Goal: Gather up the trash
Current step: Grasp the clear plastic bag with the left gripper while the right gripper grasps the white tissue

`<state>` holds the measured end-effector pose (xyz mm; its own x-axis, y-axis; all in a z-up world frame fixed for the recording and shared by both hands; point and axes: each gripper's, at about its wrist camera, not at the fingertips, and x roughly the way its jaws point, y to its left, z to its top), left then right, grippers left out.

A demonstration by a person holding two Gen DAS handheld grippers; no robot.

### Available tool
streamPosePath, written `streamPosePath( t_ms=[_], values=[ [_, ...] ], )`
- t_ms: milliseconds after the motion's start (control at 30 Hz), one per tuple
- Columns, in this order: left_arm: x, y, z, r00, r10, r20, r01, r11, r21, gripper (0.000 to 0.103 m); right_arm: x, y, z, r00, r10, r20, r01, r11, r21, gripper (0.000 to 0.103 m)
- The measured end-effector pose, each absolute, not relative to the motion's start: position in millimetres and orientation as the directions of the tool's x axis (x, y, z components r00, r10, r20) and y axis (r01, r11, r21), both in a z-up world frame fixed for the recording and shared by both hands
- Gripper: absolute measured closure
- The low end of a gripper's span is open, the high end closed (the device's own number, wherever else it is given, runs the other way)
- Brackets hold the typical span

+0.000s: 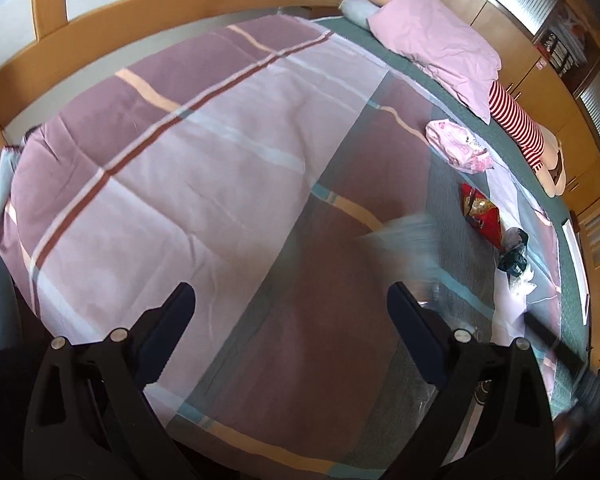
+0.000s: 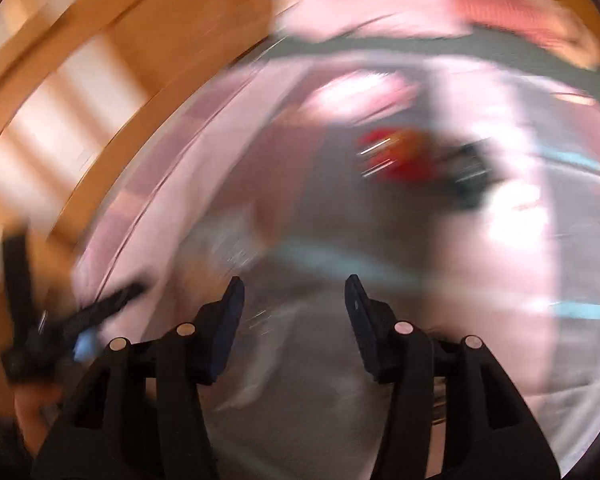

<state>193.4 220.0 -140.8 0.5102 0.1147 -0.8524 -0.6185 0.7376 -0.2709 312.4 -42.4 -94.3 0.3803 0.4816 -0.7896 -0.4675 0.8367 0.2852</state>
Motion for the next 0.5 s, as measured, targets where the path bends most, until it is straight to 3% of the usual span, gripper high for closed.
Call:
streamPosePath(
  t_ms=[133, 233, 400, 467, 500],
  values=[
    [199.7, 210.1, -144.7, 0.508, 0.073, -0.858, -0.589, 0.757, -0.284, 0.006, 372.8, -96.4, -98.9, 0.548, 0.203, -0.811, -0.145, 0.979, 0.146, 0.051],
    [206.8, 200.6, -149.7, 0.499, 0.035, -0.866, -0.562, 0.774, -0.292, 0.006, 403.6, -103.5, -121.5, 0.545, 0.022, -0.838, -0.049, 0.999, -0.006, 0.051],
    [219.8, 186.6, -158.0, 0.485, -0.013, -0.875, -0.53, 0.791, -0.306, 0.006, 421.3, -106.7, -159.4, 0.506, -0.051, -0.861, -0.045, 0.995, -0.086, 0.053],
    [224.5, 182.6, -160.3, 0.479, -0.026, -0.878, -0.524, 0.794, -0.309, 0.006, 425.3, -104.1, -165.2, 0.505, -0.005, -0.863, -0.052, 0.998, -0.037, 0.067],
    [226.7, 180.1, -161.3, 0.477, -0.033, -0.878, -0.519, 0.796, -0.312, 0.006, 425.3, -101.3, -165.9, 0.504, 0.023, -0.863, -0.065, 0.998, -0.011, 0.083]
  ],
)
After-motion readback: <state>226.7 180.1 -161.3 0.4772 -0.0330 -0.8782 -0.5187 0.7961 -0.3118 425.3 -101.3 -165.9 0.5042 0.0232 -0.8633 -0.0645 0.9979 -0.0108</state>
